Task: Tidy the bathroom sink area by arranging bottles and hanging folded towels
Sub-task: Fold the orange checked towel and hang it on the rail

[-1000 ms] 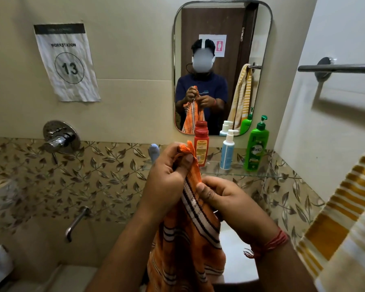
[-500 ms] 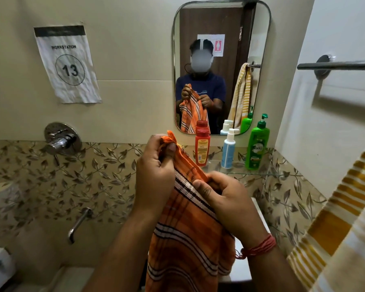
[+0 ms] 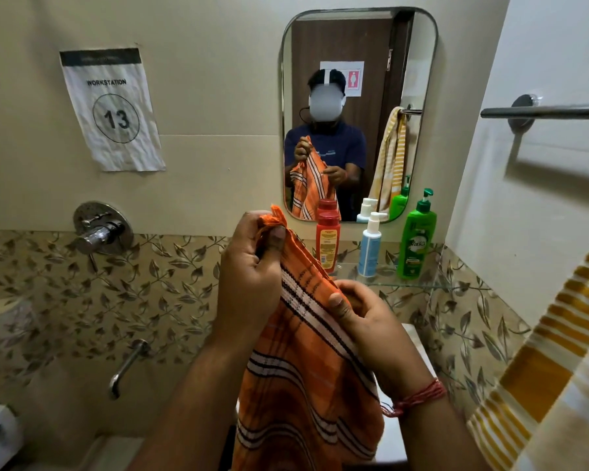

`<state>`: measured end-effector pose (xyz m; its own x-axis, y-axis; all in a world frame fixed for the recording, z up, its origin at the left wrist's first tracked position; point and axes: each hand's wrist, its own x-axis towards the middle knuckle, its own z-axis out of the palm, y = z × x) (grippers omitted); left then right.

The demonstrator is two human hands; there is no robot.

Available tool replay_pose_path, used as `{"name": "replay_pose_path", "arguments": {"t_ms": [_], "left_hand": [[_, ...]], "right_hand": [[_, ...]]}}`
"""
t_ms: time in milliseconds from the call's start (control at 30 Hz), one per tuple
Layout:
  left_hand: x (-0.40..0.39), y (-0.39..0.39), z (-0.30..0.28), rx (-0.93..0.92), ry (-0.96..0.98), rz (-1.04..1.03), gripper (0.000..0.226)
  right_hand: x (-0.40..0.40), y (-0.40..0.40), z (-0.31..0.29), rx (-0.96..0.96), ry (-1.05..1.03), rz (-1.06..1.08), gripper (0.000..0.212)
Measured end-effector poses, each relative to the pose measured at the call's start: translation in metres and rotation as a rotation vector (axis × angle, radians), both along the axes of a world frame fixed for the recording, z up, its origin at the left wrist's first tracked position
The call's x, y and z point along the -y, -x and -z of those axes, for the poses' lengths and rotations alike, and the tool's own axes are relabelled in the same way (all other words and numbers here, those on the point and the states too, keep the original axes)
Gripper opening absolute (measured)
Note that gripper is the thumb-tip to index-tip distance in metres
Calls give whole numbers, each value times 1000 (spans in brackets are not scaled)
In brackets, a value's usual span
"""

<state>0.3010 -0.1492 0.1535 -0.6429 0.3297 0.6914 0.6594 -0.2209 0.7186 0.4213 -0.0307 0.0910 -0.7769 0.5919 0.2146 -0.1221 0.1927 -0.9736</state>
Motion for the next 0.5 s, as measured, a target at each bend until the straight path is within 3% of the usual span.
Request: {"name": "replay_pose_path", "arguments": {"t_ms": [133,300,500], "left_hand": [[-4,3,0,-7,-7,15,10],[-9,3,-2,-39,-10,10,18],[-16,7,-6,-51,-27,-13,17]], "right_hand": [[-8,2,4,-236,409,-182,45],[-12,2,7,-143,117,-136,36],[-7,6,7,-29,-21,-215,26]]}}
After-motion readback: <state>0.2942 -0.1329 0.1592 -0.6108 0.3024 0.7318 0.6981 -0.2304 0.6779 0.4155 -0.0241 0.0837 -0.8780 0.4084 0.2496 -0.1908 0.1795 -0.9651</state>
